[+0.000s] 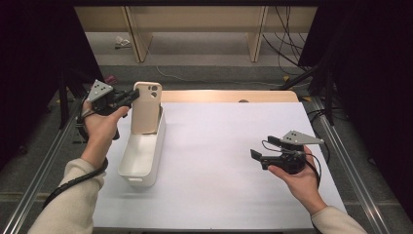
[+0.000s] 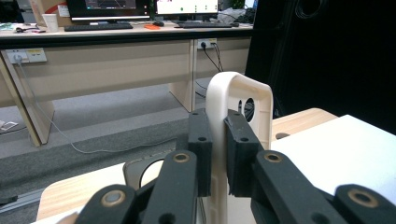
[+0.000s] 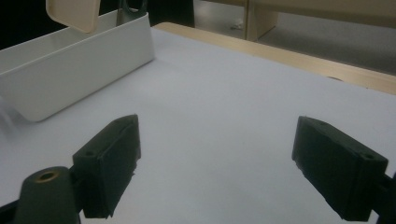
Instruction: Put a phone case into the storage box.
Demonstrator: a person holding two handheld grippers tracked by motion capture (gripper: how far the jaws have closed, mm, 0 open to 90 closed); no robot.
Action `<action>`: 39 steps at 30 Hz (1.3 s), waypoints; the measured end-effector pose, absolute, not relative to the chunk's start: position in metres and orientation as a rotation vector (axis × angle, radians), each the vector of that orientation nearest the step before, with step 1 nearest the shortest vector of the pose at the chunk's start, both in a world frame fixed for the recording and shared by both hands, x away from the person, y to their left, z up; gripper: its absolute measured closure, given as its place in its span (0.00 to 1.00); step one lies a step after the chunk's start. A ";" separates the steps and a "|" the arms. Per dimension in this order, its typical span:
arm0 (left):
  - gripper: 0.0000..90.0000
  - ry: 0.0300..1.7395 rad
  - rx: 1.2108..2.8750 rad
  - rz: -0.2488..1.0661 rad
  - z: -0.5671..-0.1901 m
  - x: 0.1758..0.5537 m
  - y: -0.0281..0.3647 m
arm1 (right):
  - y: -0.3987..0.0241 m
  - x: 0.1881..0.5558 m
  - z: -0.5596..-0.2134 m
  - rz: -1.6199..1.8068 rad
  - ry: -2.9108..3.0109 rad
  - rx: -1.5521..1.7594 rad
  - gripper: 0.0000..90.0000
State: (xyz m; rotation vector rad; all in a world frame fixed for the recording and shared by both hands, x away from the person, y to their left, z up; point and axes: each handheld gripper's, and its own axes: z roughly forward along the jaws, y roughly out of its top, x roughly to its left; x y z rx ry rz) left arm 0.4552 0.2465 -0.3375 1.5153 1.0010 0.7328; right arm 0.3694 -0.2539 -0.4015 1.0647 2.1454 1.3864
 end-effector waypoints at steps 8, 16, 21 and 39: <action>0.91 1.008 1.518 0.737 -0.341 0.462 0.247 | -0.254 0.370 -0.402 1.390 2.143 1.067 0.18; 0.91 1.037 1.524 0.739 -0.346 0.472 0.248 | -0.255 0.370 -0.402 1.393 2.141 1.070 0.18; 0.91 1.053 1.523 0.737 -0.349 0.477 0.248 | -0.255 0.370 -0.402 1.395 2.143 1.070 0.18; 0.91 1.112 1.508 0.752 -0.363 0.492 0.253 | -0.255 0.371 -0.402 1.399 2.148 1.069 0.18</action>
